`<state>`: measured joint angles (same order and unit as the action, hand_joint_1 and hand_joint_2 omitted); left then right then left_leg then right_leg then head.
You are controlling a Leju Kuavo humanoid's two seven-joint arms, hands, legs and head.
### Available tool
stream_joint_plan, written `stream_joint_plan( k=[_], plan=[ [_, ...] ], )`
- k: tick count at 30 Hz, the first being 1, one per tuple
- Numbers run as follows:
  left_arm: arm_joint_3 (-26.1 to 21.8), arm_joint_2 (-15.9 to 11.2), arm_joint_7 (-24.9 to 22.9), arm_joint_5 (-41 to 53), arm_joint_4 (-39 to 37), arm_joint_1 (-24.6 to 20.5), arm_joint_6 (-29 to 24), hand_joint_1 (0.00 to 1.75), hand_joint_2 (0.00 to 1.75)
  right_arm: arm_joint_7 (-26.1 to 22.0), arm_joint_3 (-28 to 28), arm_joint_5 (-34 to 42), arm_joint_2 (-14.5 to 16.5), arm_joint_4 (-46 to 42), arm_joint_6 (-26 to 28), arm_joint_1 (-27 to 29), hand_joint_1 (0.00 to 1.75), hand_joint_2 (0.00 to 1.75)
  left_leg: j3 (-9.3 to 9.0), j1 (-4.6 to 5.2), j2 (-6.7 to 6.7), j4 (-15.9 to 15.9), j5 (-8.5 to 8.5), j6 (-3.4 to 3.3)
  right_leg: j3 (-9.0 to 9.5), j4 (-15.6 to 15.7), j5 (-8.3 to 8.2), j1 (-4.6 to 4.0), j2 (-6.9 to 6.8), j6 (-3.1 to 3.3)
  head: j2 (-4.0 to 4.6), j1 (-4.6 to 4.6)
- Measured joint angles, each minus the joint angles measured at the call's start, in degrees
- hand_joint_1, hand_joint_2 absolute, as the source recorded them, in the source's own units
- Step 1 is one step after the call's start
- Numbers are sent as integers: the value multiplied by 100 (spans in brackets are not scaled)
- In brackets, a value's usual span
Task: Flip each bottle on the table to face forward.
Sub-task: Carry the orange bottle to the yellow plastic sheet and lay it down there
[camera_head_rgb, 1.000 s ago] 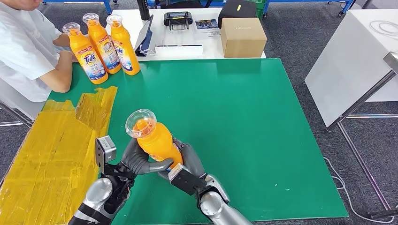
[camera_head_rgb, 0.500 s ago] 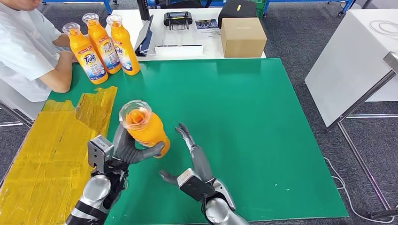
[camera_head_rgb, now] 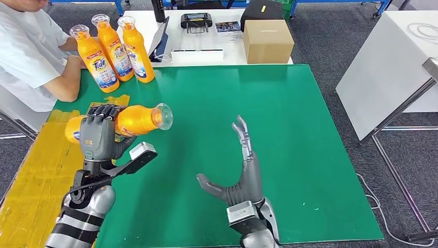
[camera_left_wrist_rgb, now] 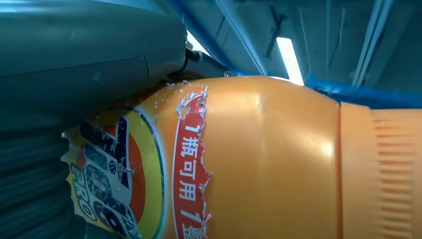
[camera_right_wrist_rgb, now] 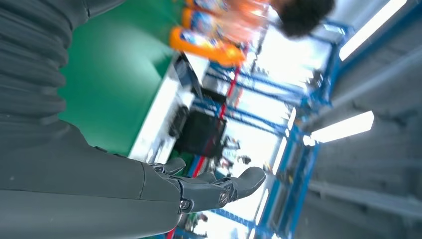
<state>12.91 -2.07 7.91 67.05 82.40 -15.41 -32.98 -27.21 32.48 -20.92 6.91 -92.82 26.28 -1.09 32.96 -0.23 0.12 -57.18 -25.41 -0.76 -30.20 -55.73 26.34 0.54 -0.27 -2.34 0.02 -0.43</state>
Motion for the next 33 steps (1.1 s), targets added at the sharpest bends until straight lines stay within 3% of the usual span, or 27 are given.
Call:
stream_joint_plan(
  k=[8, 17, 27, 33],
  plan=[
    [-41, -511, -1183, 1825, -1284, -636, 1241, 175, 175, -77, -300, 185, -31, -780, -25, 170, 0, 175, -1, -2, 1, 0, 5, 5, 0, -2, -1, -3, 2, 0, 0, -1],
    [58, -736, -1333, 1974, -2203, -1096, 1977, 175, 175, -82, -384, 209, -30, -1051, -98, 206, 0, 175, 2, 0, 1, 0, 5, 5, -1, -2, 0, 0, 2, 0, 0, 1],
    [166, -998, -769, 1116, -3044, -1313, 2500, 175, 175, -27, -423, 133, -28, -1061, -227, 203, 0, 175, 5, -2, 0, 0, 6, 5, 0, -4, 0, -3, 0, 0, 0, 1],
    [184, -1182, 157, -396, -2887, -1005, 2759, 175, 175, -38, -427, 169, -33, -1038, -280, 203, 0, 175, 8, 0, 2, 2, 5, 5, -3, -3, 0, -1, 3, 0, 0, 2]
  ],
)
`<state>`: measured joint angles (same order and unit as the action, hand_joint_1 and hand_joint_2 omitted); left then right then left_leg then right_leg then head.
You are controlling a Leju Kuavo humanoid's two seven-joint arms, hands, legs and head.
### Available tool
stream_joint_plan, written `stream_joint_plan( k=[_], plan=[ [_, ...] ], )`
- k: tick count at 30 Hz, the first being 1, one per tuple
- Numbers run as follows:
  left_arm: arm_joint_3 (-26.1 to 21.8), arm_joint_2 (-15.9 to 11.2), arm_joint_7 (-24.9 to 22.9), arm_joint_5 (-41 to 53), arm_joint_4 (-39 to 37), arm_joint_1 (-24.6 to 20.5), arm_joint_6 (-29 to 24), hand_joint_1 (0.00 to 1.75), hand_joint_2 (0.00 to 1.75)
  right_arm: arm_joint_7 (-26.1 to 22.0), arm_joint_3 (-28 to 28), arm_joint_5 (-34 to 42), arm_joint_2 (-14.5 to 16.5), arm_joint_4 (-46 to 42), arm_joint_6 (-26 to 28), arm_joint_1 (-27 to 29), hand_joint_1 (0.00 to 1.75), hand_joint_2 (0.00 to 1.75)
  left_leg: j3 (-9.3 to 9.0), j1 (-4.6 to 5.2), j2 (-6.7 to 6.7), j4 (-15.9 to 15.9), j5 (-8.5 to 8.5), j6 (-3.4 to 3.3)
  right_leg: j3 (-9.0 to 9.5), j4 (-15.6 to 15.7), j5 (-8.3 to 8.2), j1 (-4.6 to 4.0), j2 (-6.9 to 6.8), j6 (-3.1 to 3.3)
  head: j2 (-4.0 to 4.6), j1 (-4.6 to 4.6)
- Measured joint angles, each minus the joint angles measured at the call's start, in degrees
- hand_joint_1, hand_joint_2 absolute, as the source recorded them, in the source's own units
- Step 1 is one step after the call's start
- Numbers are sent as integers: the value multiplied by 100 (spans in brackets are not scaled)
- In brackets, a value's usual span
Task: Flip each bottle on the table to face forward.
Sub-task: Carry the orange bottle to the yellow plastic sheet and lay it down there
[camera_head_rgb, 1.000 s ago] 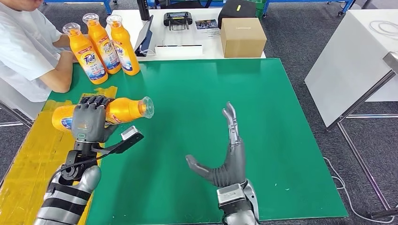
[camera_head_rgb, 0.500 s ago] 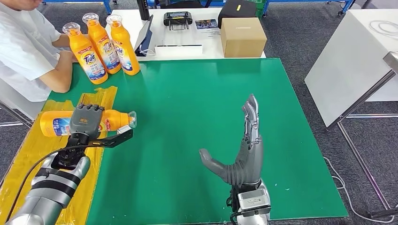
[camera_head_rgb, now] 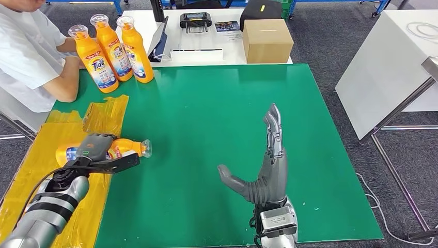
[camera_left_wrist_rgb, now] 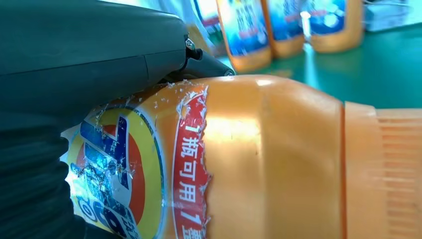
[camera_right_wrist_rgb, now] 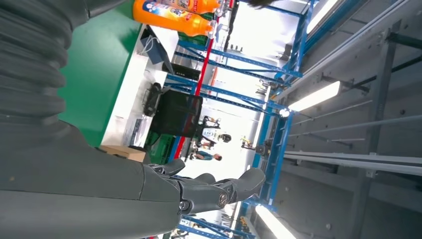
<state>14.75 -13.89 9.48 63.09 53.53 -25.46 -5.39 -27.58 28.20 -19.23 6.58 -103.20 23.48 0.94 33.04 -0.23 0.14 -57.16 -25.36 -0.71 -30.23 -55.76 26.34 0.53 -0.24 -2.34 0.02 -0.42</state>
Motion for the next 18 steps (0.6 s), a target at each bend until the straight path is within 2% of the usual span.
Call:
stream_joint_plan(
  k=[8, 12, 15, 18],
  plan=[
    [-8, -137, 216, -518, 250, 257, 74, 175, 175, -25, -5, 37, -7, 27, -14, -2, 0, 175, 0, 0, -1, 0, 0, 0, 1, 0, 0, 0, -2, 0, 0, 0],
    [-161, -425, 560, -1276, 986, 896, 171, 175, 175, -43, -20, 107, -37, 122, -96, -36, 0, 175, -5, -1, -2, 2, -1, 1, 5, 0, 1, -1, -3, 0, 0, -1],
    [-216, -479, 518, -1288, 1186, 1070, 154, 175, 175, -46, -21, 117, -41, 154, -118, -45, 0, 175, -9, -1, -3, 2, -1, 1, 9, 0, 1, -1, -2, 0, 0, 0],
    [-236, -488, 273, -1076, 1261, 1149, 48, 175, 175, -45, -23, 126, -42, 167, -124, -45, 0, 175, -11, 0, -3, 2, -1, 1, 10, 1, 0, 0, -2, 0, 0, 0]
  ],
)
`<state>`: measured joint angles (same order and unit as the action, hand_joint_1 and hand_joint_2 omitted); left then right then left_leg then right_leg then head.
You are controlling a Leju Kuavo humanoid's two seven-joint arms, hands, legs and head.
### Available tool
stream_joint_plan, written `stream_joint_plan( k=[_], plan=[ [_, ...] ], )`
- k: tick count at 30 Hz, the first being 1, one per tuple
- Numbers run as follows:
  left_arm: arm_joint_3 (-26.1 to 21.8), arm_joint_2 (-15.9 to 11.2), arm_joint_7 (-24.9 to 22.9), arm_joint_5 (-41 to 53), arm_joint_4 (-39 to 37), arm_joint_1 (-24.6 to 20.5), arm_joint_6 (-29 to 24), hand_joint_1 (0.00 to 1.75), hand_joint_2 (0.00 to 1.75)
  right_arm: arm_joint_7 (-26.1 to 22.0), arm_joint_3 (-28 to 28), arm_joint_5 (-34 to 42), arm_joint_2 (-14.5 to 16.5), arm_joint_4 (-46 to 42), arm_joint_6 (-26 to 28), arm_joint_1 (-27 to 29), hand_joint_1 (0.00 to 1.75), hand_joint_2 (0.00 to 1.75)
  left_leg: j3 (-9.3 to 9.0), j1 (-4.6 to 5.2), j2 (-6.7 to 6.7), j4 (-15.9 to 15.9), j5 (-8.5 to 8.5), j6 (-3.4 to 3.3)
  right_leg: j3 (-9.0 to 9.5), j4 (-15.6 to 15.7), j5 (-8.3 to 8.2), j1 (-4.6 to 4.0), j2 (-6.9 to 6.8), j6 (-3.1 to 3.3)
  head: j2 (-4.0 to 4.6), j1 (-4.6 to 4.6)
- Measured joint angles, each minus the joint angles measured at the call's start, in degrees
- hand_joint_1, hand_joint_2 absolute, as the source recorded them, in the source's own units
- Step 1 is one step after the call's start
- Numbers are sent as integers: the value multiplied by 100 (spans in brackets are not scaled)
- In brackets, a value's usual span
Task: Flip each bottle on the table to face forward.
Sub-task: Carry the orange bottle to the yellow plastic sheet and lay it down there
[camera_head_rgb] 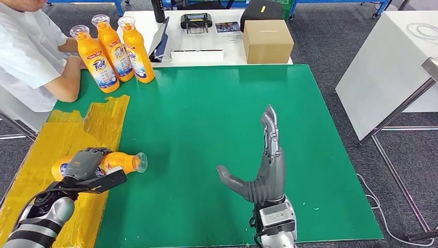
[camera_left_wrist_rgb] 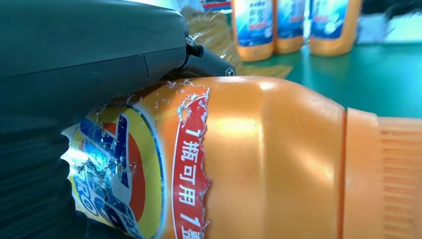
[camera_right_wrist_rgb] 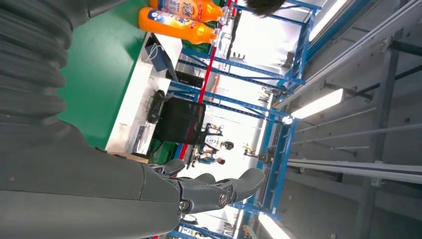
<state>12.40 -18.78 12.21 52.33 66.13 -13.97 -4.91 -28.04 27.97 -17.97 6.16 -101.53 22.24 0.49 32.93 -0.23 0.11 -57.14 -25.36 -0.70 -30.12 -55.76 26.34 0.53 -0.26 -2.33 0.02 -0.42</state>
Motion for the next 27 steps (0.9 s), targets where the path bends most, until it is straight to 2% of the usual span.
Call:
stream_joint_plan(
  k=[3, 10, 11, 14, 15, 24, 27],
  plan=[
    [6, 4, -196, 220, -2, 29, -65, 175, 175, 10, -1, -8, 0, 6, -16, -3, 0, 175, -1, 0, 0, 0, 0, 0, 0, 0, 0, 0, 0, 0, 0, -1],
    [15, 15, -240, 343, -27, 45, -98, 171, 175, 24, -2, -23, 0, 17, -49, -16, 0, 175, -1, 0, 0, 0, 0, 0, -1, 0, 0, -1, 0, 0, 0, 0],
    [16, 15, -241, 346, -27, 45, -98, 137, 175, 25, -2, -24, 0, 17, -49, -16, 0, 175, -1, 0, 0, 0, 0, 0, -1, 0, 0, -1, 0, 0, 0, 0],
    [16, 15, -243, 360, -32, 47, -104, 12, 175, 28, -3, -26, 0, 17, -52, -17, 0, 175, -1, 0, 0, 0, 0, 0, -1, 0, 0, -1, 0, 0, 0, 0],
    [17, 16, -252, 379, -37, 48, -110, 3, 175, 31, -3, -28, 0, 17, -56, -17, 0, 175, -1, 0, 0, 0, 0, 0, -1, 0, 0, -1, 0, 0, 0, 0],
    [165, 221, -867, 1226, -395, -104, -396, 0, 175, 109, -3, -98, 3, 52, -124, -51, 0, 175, -11, 1, -10, 0, 0, 0, 13, 2, 0, 2, -10, 0, 0, -1],
    [201, 319, -940, 1382, -570, -199, -499, 0, 175, 137, -3, -133, 9, 62, -141, -65, 0, 175, -27, 1, -14, 1, 1, 1, 26, 2, 1, 2, -13, 1, 0, -1]
  ],
)
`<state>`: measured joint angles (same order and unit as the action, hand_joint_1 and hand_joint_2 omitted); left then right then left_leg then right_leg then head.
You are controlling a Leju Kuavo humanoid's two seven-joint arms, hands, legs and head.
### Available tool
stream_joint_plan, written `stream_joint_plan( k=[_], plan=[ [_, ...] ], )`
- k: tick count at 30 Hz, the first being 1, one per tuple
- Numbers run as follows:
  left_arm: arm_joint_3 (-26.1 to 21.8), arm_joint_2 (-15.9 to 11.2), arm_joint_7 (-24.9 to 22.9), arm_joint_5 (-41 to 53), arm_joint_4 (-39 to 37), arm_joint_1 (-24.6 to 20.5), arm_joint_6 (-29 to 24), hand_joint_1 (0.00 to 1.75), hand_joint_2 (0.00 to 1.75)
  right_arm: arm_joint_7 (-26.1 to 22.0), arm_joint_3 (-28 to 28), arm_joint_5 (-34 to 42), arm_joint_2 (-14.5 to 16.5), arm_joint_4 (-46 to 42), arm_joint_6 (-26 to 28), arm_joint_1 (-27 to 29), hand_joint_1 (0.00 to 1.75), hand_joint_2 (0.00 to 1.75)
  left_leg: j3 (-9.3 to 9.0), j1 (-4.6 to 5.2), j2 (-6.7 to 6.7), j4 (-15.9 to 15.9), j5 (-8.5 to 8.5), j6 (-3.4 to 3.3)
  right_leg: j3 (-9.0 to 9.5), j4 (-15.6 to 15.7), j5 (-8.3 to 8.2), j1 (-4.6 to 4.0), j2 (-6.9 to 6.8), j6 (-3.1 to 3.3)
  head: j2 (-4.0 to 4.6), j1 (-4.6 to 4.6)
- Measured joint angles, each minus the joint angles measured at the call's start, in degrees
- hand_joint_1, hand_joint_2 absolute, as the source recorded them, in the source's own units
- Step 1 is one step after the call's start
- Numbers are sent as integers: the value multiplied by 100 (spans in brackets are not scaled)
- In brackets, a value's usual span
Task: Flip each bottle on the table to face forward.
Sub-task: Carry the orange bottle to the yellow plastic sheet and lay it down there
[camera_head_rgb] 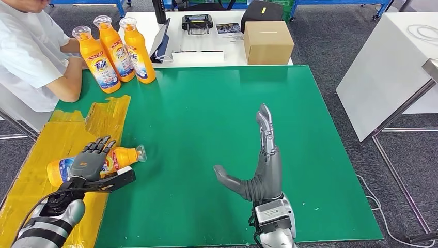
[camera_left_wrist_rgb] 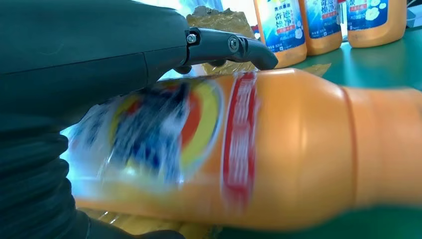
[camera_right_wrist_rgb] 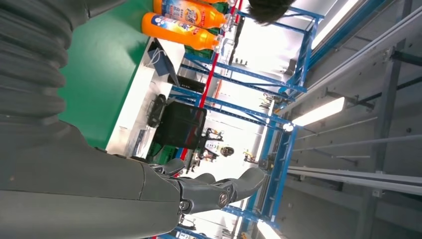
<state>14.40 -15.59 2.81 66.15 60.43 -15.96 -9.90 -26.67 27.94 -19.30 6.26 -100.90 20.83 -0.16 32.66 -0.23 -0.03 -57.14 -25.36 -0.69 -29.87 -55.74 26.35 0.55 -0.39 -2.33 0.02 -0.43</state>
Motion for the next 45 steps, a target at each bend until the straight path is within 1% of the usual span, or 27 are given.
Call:
stream_joint_plan(
  k=[9, 14, 16, 17, 21, 26, 29, 34, 36, 38, 39, 41, 43, 45],
  plan=[
    [15, 408, 40, 33, -237, -49, -483, 0, 175, 46, 2, -71, 2, 10, -34, -4, 0, 175, -9, 0, -13, 1, 17, 0, 12, -1, -2, 1, -8, 0, 0, 0],
    [-39, 644, 314, -174, -202, 54, -970, 0, 175, 46, 2, -87, 2, 13, -39, -4, 0, 175, -2, 3, -12, -2, 19, -1, 9, -1, -4, 4, -6, -2, 0, 0],
    [-99, 739, 529, -358, -106, 160, -1203, 0, 175, 44, 2, -90, 2, 15, -37, -4, 0, 175, 8, 3, -11, -2, 19, -1, -2, -1, -4, 4, -6, -3, 0, 0],
    [-141, 792, 713, -534, -25, 223, -1354, 0, 175, 42, 2, -90, 1, 16, -35, -4, 0, 175, 14, 3, -11, -2, 19, -1, -7, -1, -4, 4, -6, -3, 0, 0],
    [-382, 1049, 1740, -1660, 590, 553, -1968, 0, 175, 25, 7, -77, 0, 45, -28, -5, 0, 175, 29, 3, -11, -2, 17, 0, -22, -1, -4, 3, -6, -3, 0, -1],
    [-647, 1353, 2596, -2846, 1538, 910, -2262, 0, 175, -22, 45, 2, 1, 109, 10, -19, 0, 175, 36, 2, -10, -2, 17, 0, -30, -1, -4, 2, -6, -3, 0, -1],
    [-786, 1533, 2929, -3448, 2118, 1073, -2303, 0, 175, -42, 63, 58, 1, 145, 56, -36, 0, 175, 37, 2, -11, -2, 17, 0, -29, -1, -4, 2, -7, -3, 0, 1],
    [-922, 1704, 3033, -3634, 2688, 1221, -2302, 0, 175, -50, 99, 83, 0, 191, 80, -61, 0, 175, 37, 2, -11, -2, 17, 0, -29, -1, -4, 2, -7, -3, 0, -1],
    [-954, 1738, 3109, -3865, 2817, 1258, -2201, 0, 175, -52, 103, 109, 0, 204, 86, -64, 0, 175, 37, 2, -11, -2, 17, 0, -28, -1, -4, 2, -7, -3, 0, -1],
    [-977, 1772, 3227, -4450, 2979, 1302, -1869, 0, 175, -52, 107, 169, 0, 220, 95, -71, 0, 175, 37, 2, -11, -2, 17, 0, -29, -1, -4, 2, -7, -3, 0, -1],
    [-985, 1789, 3233, -4781, 3079, 1328, -1596, 0, 175, -51, 108, 201, 0, 231, 98, -75, 0, 175, 37, 2, -11, -2, 17, 0, -29, -1, -4, 2, -7, -3, 0, -1],
    [-985, 1811, 3096, -5294, 3284, 1389, -914, 0, 175, -22, 108, 278, -1, 252, 57, -78, 0, 175, 37, 2, -10, -2, 17, 0, -30, 0, -4, 3, -7, -3, 0, -1],
    [-946, 1828, 2885, -5572, 3425, 1477, -274, 0, 175, 41, 104, 372, -8, 276, -71, -52, 0, 175, 37, 3, -10, -2, 17, 0, -32, 0, -3, 4, -7, -3, 0, -1],
    [-844, 1856, 2701, -5718, 3477, 1598, 190, 0, 175, 128, 92, 493, -25, 300, -276, 28, 0, 175, 37, 3, -9, -2, 15, -1, -33, 1, -3, 5, -7, -3, 0, 0]
  ],
)
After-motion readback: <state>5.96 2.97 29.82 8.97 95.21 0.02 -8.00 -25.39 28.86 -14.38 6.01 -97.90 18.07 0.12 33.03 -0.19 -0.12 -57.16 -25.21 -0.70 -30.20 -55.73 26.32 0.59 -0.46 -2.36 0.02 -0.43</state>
